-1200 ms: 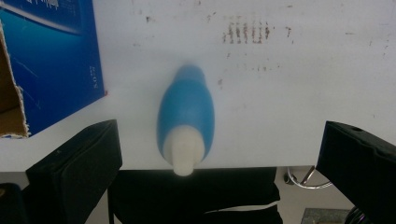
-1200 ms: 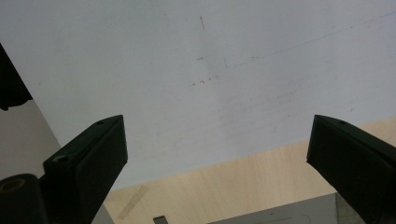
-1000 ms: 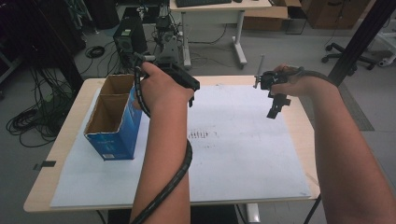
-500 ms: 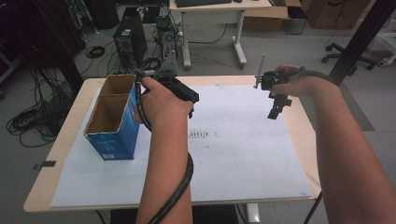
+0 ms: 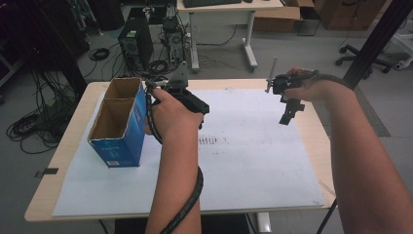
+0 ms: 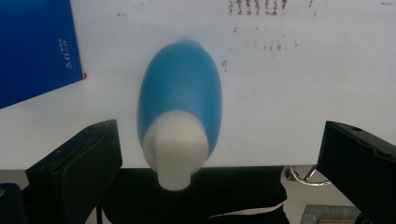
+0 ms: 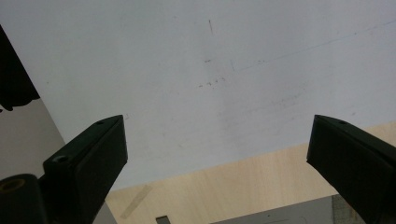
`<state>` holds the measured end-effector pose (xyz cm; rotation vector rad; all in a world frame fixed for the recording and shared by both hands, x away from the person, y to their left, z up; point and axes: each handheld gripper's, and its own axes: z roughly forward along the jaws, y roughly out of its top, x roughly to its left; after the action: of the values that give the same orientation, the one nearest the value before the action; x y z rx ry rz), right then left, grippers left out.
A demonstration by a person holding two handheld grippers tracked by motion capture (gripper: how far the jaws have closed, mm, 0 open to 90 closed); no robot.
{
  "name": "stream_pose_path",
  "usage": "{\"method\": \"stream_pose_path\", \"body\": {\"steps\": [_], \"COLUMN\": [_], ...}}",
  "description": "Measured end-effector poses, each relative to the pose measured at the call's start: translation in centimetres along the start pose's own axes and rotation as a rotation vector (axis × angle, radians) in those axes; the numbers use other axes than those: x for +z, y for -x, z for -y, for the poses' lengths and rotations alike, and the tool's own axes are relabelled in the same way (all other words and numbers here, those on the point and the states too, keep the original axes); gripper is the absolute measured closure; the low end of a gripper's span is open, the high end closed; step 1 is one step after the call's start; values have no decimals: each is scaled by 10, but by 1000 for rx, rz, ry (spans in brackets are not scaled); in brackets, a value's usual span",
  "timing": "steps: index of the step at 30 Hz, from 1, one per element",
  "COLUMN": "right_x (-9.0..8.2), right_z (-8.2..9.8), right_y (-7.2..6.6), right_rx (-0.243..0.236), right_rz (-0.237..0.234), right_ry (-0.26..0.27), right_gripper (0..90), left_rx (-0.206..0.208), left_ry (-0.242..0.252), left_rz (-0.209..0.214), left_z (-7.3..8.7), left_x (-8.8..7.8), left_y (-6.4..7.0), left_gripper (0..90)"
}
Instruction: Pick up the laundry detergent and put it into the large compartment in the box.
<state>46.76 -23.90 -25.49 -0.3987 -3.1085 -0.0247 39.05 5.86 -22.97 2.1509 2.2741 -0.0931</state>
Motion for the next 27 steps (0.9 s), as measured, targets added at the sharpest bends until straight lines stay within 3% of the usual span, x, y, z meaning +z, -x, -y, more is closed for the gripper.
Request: {"method": "stream_pose_path", "body": {"steps": [11, 27], "right_x": [2, 4], "right_z": [-1, -2], "right_y": [-1, -1], "right_rx": [-5, 3], "right_rz": [6, 5], "right_ry": [-12, -18], "right_gripper": [49, 49], "left_rx": [0, 3], "left_ry": [-22, -26], "left_rz": [12, 5], "left_z": [-1, 1], "left_x": [28, 44], "left_y": [-7, -12], "left_gripper": [2, 2]}}
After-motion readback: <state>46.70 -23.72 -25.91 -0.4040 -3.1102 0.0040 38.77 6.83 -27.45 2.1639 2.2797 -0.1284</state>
